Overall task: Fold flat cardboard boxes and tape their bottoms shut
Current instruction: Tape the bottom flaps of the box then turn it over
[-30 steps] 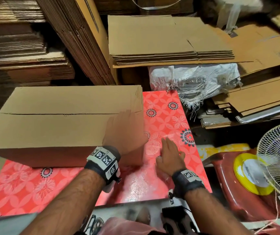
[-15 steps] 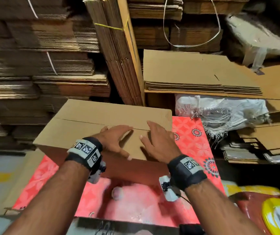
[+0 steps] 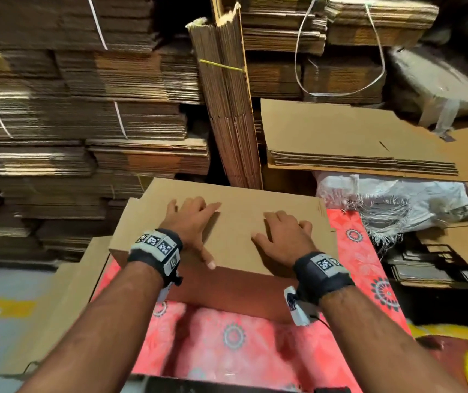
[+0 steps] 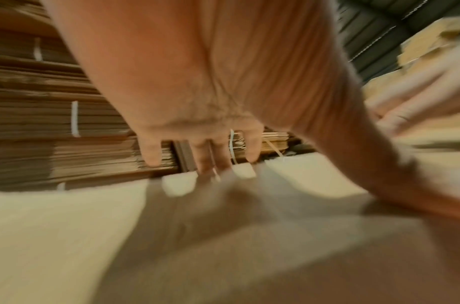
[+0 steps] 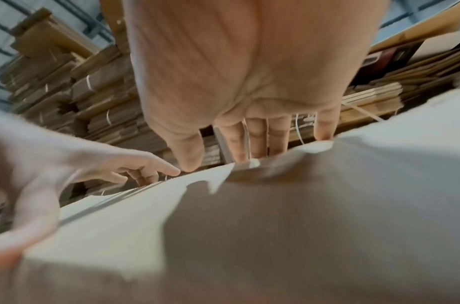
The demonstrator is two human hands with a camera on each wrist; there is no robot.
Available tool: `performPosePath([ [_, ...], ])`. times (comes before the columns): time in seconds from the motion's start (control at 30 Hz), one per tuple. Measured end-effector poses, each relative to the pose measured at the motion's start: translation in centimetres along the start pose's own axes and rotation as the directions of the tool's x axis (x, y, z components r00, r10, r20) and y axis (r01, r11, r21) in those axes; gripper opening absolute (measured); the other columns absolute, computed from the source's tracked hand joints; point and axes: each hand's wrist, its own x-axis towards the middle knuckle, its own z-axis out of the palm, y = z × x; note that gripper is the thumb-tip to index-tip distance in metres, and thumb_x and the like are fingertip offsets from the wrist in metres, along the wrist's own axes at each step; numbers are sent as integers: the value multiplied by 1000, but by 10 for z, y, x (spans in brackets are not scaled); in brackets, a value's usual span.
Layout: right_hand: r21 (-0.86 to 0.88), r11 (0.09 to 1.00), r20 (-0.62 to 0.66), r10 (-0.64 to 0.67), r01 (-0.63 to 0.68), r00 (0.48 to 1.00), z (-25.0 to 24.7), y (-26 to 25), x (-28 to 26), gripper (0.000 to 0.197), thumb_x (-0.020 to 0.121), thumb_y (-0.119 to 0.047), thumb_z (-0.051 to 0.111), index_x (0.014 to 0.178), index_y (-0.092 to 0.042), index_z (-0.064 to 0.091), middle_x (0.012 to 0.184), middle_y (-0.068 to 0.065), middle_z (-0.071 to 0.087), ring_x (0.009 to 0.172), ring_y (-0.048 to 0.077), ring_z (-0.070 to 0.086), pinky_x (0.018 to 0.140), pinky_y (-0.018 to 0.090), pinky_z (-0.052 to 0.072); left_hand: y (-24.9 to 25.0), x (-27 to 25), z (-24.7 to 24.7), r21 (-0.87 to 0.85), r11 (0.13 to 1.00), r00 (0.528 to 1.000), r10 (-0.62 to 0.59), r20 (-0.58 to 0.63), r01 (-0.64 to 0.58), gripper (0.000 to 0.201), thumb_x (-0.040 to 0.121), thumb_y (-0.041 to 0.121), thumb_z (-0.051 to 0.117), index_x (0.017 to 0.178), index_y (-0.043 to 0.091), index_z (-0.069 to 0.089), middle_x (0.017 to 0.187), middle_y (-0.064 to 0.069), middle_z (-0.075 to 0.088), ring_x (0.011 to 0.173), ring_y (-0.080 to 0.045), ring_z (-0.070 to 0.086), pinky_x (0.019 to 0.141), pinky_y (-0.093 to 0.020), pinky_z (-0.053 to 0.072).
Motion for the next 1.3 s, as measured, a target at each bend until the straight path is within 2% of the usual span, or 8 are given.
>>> performPosePath([
  [0.1,33,998,-192,51,-45,980,-29,-14,0,51,97,-57,45,137,-27,52,131,-1,58,122,22,52,104,50,31,8,-5,-7,149,987,973,-18,-230,53,143,35,89,76,153,30,22,136,-5,35,128,-27,33,112,-58,26],
  [0.27,117,988,-273,130,-102,953,-68,-31,-18,43,96,-63,43,118,-30,61,90,-3,72,93,26,67,82,41,52,9,-32,-19,115,993,865,46,-501,14,72,67,77,72,113,27,48,114,2,56,105,-23,53,83,-41,38],
  [0.43,122,983,-44,142,-135,989,-51,-49,-50,55,83,-75,40,115,-35,61,96,-8,71,96,23,66,82,42,55,15,-71,-8,55,999,915,18,-404,4,46,83,59,69,110,27,49,112,2,55,108,-24,54,70,-37,38],
  [0.6,184,969,124,142,-163,982,-14,-58,-80,65,86,-73,47,140,-38,52,144,-10,55,132,16,52,106,47,44,16,-103,29,41,998,975,56,-215,-48,71,81,71,57,136,30,37,142,-1,41,134,-26,39,101,-50,37],
  [0.77,14,983,203,175,-181,963,20,-65,-92,92,84,-73,58,160,-39,19,169,-6,15,153,14,16,112,45,23,7,-110,61,-122,987,983,117,139,-100,110,84,75,56,161,23,-3,168,-8,-16,155,-32,-11,120,-67,6],
  [0.9,-98,976,157,207,-193,966,26,-68,-85,108,74,-83,61,160,-37,15,167,-4,20,151,17,19,107,46,25,-1,-85,48,-207,974,991,108,83,-89,82,86,69,60,150,27,32,169,-1,-2,155,-28,1,113,-65,31],
  [1.0,-117,978,203,193,-172,960,15,-68,-74,103,75,-82,61,158,-33,22,165,-3,25,148,21,28,109,52,26,3,-60,33,-161,987,995,22,96,-6,79,87,59,68,150,32,30,166,-1,13,154,-29,7,106,-65,39],
  [1.3,-173,985,8,11,-9,1000,-20,-65,33,57,93,-47,65,143,-25,46,140,3,51,125,26,52,100,49,44,29,-31,36,-92,989,964,-89,251,115,87,80,41,83,149,37,30,154,1,37,155,-28,9,99,-82,26],
])
